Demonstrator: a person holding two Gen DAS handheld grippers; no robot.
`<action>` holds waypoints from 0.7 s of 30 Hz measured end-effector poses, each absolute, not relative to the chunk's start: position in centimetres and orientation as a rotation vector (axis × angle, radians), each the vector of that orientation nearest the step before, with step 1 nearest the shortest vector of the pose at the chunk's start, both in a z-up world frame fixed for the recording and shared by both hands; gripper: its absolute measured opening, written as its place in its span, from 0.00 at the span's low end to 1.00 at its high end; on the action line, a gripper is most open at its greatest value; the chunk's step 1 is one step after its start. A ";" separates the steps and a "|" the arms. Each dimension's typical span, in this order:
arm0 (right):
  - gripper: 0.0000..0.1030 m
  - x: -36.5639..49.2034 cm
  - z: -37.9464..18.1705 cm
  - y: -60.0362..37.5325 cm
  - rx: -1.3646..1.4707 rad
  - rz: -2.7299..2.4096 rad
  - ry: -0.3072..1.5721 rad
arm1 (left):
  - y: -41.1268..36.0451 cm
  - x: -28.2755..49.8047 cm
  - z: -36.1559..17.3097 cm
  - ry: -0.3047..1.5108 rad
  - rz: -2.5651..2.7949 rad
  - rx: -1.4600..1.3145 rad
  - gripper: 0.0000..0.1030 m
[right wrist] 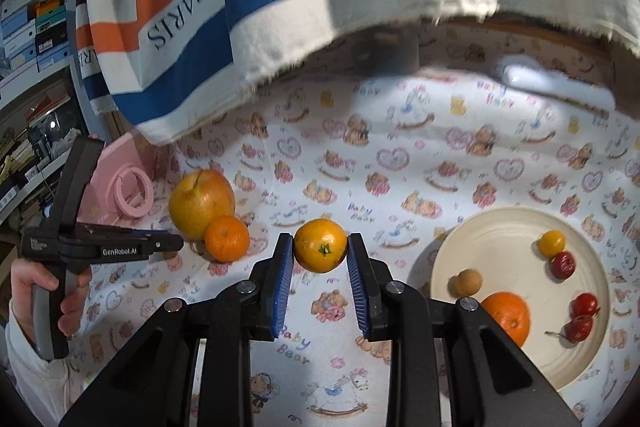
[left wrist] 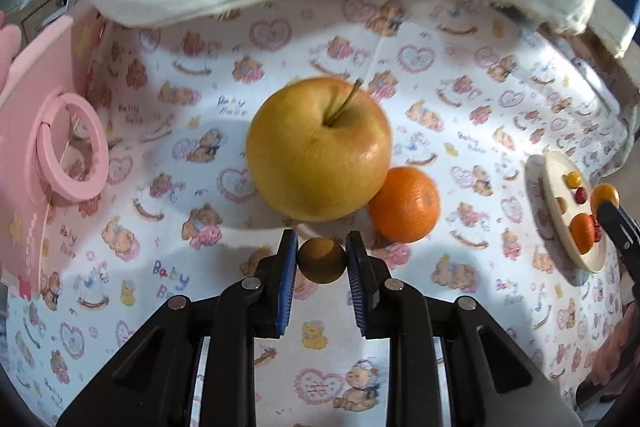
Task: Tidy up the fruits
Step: 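Grasp the small brown fruit with the left tool while the right tool grasps a tangerine, then lift and carry the brown fruit and tangerine toward the cream plate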
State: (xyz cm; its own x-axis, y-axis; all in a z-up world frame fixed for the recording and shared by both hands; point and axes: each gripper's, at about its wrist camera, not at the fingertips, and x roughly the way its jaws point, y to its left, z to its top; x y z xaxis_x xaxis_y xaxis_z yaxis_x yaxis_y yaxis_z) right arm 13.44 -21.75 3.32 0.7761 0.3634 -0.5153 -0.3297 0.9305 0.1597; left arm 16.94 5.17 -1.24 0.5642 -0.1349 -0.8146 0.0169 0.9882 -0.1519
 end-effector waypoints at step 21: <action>0.27 9.3 3.8 -25.7 -0.001 0.302 0.289 | 0.6 11.2 2.8 0.322 -0.242 -0.067 0.23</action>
State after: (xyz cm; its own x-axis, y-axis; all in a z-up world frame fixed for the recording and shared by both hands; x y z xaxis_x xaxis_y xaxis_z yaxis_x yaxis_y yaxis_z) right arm 9.29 -25.70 3.78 0.9141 0.2929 -0.2806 -0.2932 0.9551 0.0419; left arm 11.16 0.63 2.78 0.9199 -0.2460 -0.3054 0.2247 0.9689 -0.1035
